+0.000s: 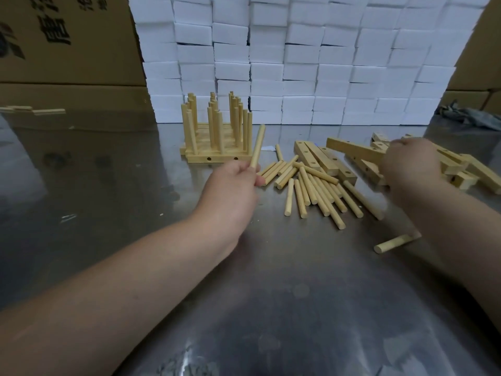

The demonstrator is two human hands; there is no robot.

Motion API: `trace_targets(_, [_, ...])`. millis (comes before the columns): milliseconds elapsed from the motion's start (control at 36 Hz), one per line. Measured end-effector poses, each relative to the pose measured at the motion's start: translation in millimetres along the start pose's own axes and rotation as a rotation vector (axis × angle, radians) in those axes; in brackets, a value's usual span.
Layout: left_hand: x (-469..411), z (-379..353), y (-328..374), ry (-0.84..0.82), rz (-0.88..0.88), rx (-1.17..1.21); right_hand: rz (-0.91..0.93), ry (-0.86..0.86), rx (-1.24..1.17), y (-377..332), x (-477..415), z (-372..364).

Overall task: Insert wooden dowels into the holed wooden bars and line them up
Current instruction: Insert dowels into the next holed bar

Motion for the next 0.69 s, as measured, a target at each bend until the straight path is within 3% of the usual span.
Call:
trace_targets(167, [-5.2, 10.4, -9.2, 0.048, -0.054, -0.102, -0.129, -0.256, -0.892, -14.5, 13.1, -10.5])
trace_targets(250, [-5.2, 10.7, -12.6, 0.026, -0.075, -0.126, -0.224, -0.559, -1.269, -33.5, 39.7, -16.8])
trace_targets(306, [-4.7, 10.3, -14.0, 0.028, -0.087, -0.125, -0.205, -0.783, -1.355, -43.8, 58.4, -21.6])
trace_targets(500, [-3.5, 15.6, -13.3, 0.089, -0.164, -0.067, -0.055, -1.012, -1.104, -53.1, 91.2, -30.7])
trace_targets(695, [1.5, 9.8, -14.0, 0.006, -0.274, -0.111, 0.142, -0.877, -0.489, -47.2, 91.7, -34.6])
Point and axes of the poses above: each hand's wrist, its own x-axis away from the middle knuckle, its own z-axis out of the back of the hand, y = z × x, the point moved 1 cm from there along -x, towards the middle knuckle, and after that the axes turned 14 degrees about -y, right-handed, at the moved point
